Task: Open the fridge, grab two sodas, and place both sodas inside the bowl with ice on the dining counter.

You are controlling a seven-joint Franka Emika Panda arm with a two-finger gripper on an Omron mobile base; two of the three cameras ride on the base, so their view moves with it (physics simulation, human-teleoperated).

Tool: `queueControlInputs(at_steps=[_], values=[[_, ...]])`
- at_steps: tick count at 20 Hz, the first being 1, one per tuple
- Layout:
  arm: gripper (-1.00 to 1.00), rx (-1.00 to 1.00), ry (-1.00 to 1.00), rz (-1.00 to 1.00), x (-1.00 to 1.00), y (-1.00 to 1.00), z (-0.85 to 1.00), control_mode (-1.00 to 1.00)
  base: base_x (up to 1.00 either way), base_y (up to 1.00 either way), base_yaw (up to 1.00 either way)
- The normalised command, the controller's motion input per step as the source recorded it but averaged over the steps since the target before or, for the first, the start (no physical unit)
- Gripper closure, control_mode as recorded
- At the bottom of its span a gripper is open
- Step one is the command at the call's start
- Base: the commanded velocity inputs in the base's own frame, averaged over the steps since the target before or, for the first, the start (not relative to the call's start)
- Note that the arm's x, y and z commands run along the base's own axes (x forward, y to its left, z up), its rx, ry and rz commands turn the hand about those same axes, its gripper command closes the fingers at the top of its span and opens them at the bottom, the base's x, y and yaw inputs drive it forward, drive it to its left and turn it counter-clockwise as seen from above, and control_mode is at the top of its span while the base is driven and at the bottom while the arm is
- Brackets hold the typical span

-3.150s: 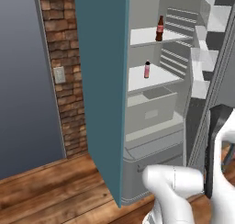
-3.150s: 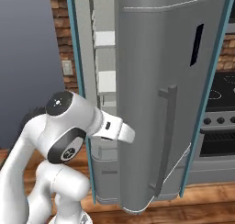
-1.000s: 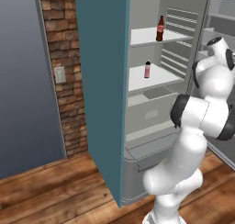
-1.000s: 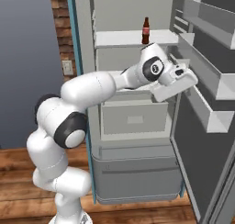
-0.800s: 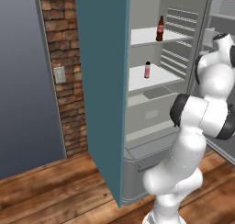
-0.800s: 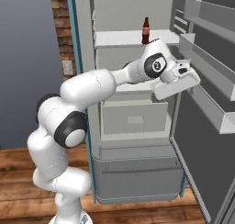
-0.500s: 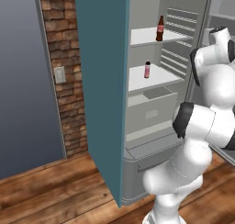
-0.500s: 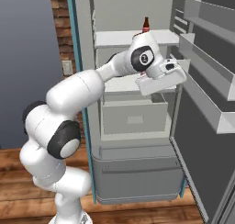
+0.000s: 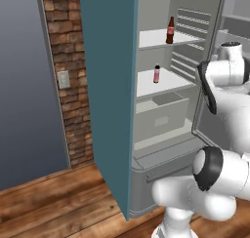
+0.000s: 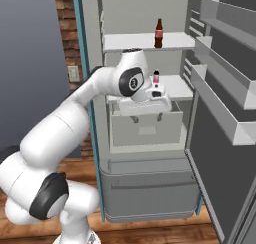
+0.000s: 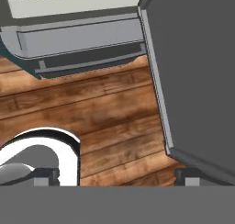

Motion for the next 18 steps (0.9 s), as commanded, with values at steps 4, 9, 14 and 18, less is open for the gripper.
queueControlInputs(at_steps=[4, 9, 14, 18], values=[[-1.0, 0.13, -0.21, -0.2, -0.58, 0.86, -0.32, -1.0, 0.0, 0.0, 0.0], [-1.0, 0.03, -0.19, -0.27, -0.28, 1.0, -0.17, -1.0, 0.0, 0.0, 0.0], [-1.0, 0.0, -0.07, -0.22, -0.03, 0.75, -0.16, -1.0, 0.0, 0.0, 0.0], [-1.0, -0.02, 0.01, -0.01, 0.0, 0.01, -0.06, -1.0, 0.0, 0.0, 0.0]])
